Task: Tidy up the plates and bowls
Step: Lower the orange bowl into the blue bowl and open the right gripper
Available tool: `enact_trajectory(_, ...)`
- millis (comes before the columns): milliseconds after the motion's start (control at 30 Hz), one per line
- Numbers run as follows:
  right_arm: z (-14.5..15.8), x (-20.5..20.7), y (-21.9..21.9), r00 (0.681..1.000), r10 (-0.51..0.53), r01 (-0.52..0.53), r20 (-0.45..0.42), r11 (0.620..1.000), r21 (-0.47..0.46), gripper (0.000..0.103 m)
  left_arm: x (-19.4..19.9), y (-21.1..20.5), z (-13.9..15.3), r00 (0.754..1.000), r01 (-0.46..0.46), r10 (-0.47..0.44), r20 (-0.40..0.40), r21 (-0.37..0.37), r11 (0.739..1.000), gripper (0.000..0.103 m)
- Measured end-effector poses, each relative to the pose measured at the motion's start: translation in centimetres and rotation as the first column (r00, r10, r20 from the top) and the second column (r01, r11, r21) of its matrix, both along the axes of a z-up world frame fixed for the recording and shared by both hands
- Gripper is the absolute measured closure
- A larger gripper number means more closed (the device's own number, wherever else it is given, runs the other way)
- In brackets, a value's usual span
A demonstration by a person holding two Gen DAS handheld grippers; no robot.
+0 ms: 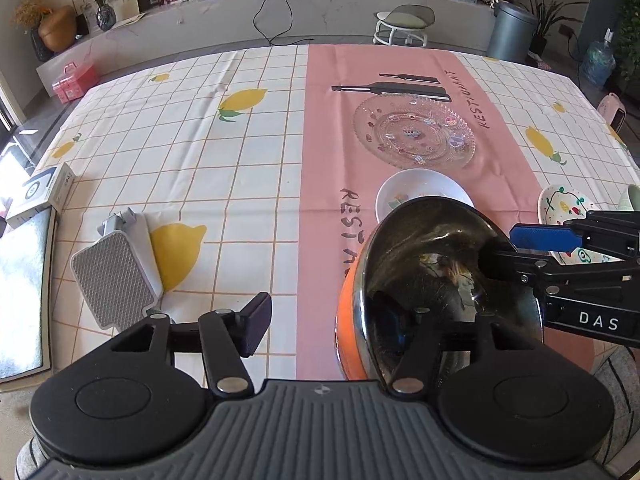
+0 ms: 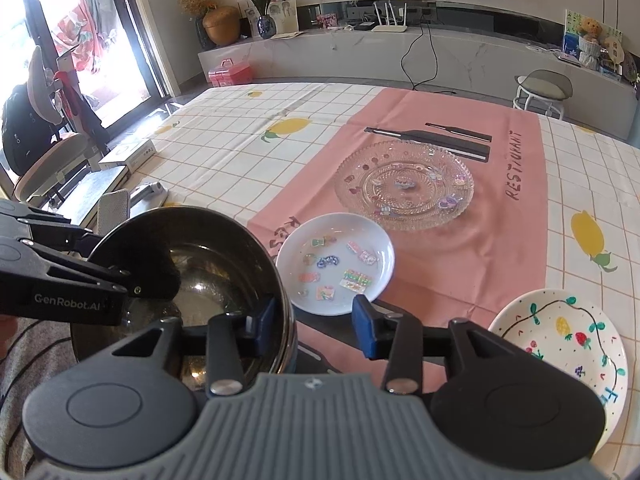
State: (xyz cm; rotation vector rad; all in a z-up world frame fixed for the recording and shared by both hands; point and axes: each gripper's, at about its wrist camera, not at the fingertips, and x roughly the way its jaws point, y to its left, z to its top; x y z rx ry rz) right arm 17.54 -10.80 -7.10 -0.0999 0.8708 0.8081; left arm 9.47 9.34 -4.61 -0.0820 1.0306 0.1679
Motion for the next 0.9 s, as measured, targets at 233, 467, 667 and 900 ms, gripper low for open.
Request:
enact_trajectory(233,-0.3,0.5,-0.1,1.000,-0.010,0.011,-0.015,1.000,0.002,0.053,0.1,1.3,-1.2,1.000,-0.012,0.009,-0.023,-0.130,0.991,0.018)
enact_trajectory(467,-0.4,0.7,-0.1,1.000,-0.010,0.010,-0.025,1.000,0.008,0.053,0.6,2.5,-2.8,1.000,-0.005,-0.003,-0.030,-0.261,0.965,0.008)
enact_trajectory(667,-0.8,1.1,-0.4,0.998,-0.020,0.021,-0.066,1.000,0.017,0.052,1.4,3.9,-4.4,0.994,-0.082,0.049,-0.094,-0.382,0.921,0.001)
enact_trajectory(900,-0.7,0.8,-0.2,0.999,-0.004,0.004,-0.043,1.000,0.000,0.051,0.9,2.7,-3.5,0.998,-0.039,0.026,-0.050,-0.282,0.959,0.003)
